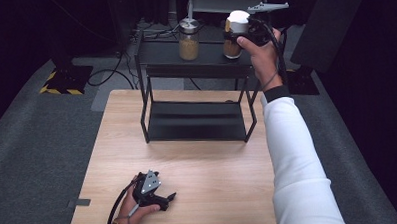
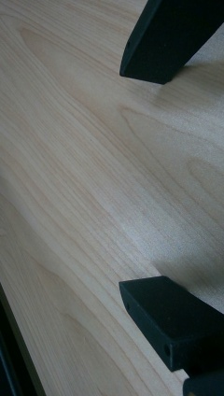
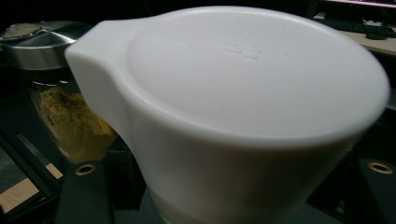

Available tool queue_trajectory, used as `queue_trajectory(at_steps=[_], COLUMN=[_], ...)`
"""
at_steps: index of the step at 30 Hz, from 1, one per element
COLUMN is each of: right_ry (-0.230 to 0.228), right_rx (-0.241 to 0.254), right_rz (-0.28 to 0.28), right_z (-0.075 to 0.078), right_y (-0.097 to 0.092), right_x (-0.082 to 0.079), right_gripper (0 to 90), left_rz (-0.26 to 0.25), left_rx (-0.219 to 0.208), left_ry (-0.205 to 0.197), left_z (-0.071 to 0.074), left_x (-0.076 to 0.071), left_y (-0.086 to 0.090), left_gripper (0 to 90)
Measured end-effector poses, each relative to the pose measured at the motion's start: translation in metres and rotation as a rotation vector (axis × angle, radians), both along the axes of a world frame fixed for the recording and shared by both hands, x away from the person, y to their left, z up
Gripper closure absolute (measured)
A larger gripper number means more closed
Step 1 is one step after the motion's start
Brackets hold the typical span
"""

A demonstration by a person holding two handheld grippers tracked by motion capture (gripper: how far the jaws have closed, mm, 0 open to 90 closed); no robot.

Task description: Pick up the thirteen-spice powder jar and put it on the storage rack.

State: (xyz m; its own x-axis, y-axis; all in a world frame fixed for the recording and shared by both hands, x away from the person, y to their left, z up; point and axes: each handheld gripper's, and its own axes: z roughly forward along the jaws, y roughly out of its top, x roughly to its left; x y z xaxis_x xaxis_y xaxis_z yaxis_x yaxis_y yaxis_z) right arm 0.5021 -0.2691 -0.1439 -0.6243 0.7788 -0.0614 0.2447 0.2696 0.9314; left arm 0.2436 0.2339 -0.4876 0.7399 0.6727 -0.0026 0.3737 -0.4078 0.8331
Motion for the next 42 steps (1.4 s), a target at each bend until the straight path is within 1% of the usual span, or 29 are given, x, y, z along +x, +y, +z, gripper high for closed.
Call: queue_trajectory(at_steps=[4, 8, 10, 15, 16, 17, 18, 20, 23, 24, 26, 28, 30, 32, 35, 37, 39, 40, 42], right_ry=[0.02, 0.018, 0.015, 0.027, 0.029, 0.03, 0.028, 0.018, 0.009, 0.014, 0.013, 0.024, 0.031, 0.017, 0.013, 0.012, -0.005, -0.002, -0.002], right_rx=[-0.003, -0.009, -0.011, 0.005, 0.012, 0.023, 0.024, 0.009, 0.007, 0.012, 0.005, 0.013, -0.002, -0.029, -0.041, -0.03, -0.023, -0.021, -0.027], right_rz=[0.0, -0.004, 0.002, 0.008, 0.01, 0.012, 0.013, 0.016, 0.014, 0.012, 0.01, 0.022, 0.044, 0.051, 0.042, 0.039, 0.041, 0.041, 0.04], right_z=[0.0, 0.0, 0.0, -0.001, -0.002, -0.003, -0.003, -0.002, -0.003, -0.003, -0.003, -0.002, 0.0, 0.002, 0.004, 0.005, 0.003, 0.003, 0.003], right_y=[0.003, 0.005, 0.005, 0.001, 0.0, -0.001, -0.001, -0.001, -0.002, -0.003, -0.003, -0.006, -0.007, -0.007, -0.009, -0.013, -0.018, -0.02, -0.023], right_x=[0.002, 0.002, 0.003, 0.007, 0.008, 0.009, 0.01, 0.01, 0.009, 0.009, 0.009, 0.01, 0.011, 0.009, 0.004, 0.001, -0.004, -0.005, -0.008], right_gripper=[30.4, 30.4, 30.4, 30.0, 28.3, 21.2, 16.9, 16.2, 11.0, 9.5, 7.7, 5.9, 5.9, 5.7, 4.4, 4.0, 4.0, 4.0, 3.9], left_rz=[0.0, 0.0, 0.0, 0.0, 0.0, 0.0, 0.0, 0.0, 0.0, 0.0, 0.0, 0.0, 0.0, 0.0, 0.0, 0.0, 0.0, 0.0, 0.0], left_rx=[0.0, 0.0, 0.0, 0.0, 0.0, 0.0, 0.0, 0.0, 0.0, 0.0, 0.0, 0.0, 0.0, 0.0, 0.0, 0.0, 0.0, 0.0, 0.0], left_ry=[0.0, 0.0, 0.0, 0.0, 0.0, 0.0, 0.0, 0.0, 0.0, 0.0, 0.0, 0.0, 0.0, 0.0, 0.0, 0.0, -0.001, -0.001, -0.001], left_z=[0.0, 0.0, 0.0, 0.0, 0.0, 0.0, 0.0, 0.0, 0.0, 0.0, 0.0, 0.0, 0.0, 0.0, 0.0, 0.0, 0.0, 0.0, 0.0], left_x=[0.0, 0.0, 0.0, 0.0, 0.0, 0.0, 0.0, 0.0, 0.0, 0.0, 0.0, 0.0, 0.0, 0.0, 0.0, 0.0, 0.0, 0.0, 0.0], left_y=[0.0, 0.0, 0.0, 0.0, 0.0, 0.0, 0.0, 0.0, 0.0, 0.0, 0.0, 0.0, 0.0, 0.0, 0.0, 0.0, 0.0, 0.0, 0.0], left_gripper=[0.2, 0.2, 0.2, 0.2, 0.2, 0.2, 0.2, 0.2, 0.2, 0.2, 0.2, 0.2, 0.2, 0.2, 0.2, 0.2, 0.2, 0.2, 0.2])
